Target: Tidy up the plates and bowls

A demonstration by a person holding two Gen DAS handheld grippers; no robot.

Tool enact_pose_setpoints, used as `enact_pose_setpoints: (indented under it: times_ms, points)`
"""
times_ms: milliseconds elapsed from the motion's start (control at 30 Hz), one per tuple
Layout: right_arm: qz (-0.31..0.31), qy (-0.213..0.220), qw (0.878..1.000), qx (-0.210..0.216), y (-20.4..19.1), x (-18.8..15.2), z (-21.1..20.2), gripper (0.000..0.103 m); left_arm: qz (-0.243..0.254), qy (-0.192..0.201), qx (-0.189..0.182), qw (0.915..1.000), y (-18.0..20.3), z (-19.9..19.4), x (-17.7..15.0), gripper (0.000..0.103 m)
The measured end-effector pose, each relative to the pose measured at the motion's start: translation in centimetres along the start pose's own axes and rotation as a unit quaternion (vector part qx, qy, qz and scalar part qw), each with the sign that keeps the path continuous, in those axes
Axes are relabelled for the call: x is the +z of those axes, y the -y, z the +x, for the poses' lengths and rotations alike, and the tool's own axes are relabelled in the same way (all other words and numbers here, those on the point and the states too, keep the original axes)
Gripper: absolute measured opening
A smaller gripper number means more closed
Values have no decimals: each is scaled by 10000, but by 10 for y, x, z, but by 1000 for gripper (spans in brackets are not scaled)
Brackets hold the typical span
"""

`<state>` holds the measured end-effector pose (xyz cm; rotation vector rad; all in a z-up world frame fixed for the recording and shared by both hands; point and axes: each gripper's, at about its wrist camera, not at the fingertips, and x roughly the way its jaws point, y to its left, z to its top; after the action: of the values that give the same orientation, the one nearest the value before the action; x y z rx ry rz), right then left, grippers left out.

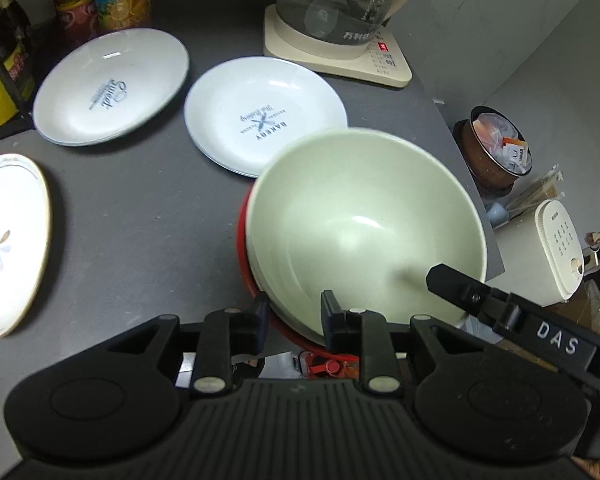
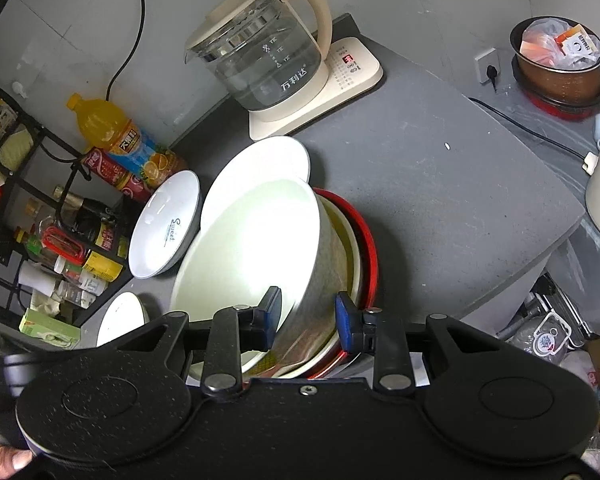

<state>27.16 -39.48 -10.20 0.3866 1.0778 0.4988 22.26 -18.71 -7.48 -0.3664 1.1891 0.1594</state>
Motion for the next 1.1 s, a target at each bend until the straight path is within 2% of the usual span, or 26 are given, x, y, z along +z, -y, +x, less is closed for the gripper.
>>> enact_pose_setpoints:
  times_ms: [100, 233, 367, 433, 500, 600, 667, 733, 800, 967, 1067, 1100]
  points:
    - [-16, 34, 10000, -45, 1, 2, -1, 27, 106, 137, 102, 9998, -1, -9, 1, 26]
    - [-80, 85, 9999, 14, 0, 6, -6, 28, 0, 180, 129, 9998, -6, -15, 3, 27]
    - [-167, 211, 9996, 86, -2, 13, -17, 29, -41, 158, 203, 9997, -10, -19, 3, 33]
    - [-202, 227, 9995, 126, -5, 16, -21, 35, -60, 179, 197, 9996, -13, -24, 4, 39]
    - [-269, 290, 9992, 113, -9, 19, -25, 54, -80, 220, 182, 9996, -16, -29, 6, 54]
    - [-428, 377, 9984, 56, -17, 22, -29, 56, -120, 321, 251, 9991, -22, -33, 10, 66]
    - [-462, 346, 9983, 70, -22, 23, -27, 58, -146, 365, 290, 9988, -29, -34, 12, 67]
    - [-521, 343, 9980, 91, -28, 24, -26, 65, -149, 405, 316, 9986, -37, -35, 14, 67]
    - [-644, 350, 9973, 91, -38, 25, -23, 78, -133, 427, 329, 9985, -45, -36, 16, 67]
    - [-785, 257, 9965, 160, -61, 28, -10, 84, -331, 475, 285, 9979, -69, -44, 22, 68]
    - [-925, 161, 9954, 202, -76, 29, 1, 85, -456, 531, 429, 9966, -85, -50, 25, 76]
    - [-964, 137, 9950, 206, -81, 29, 4, 88, -521, 550, 423, 9962, -91, -53, 25, 77]
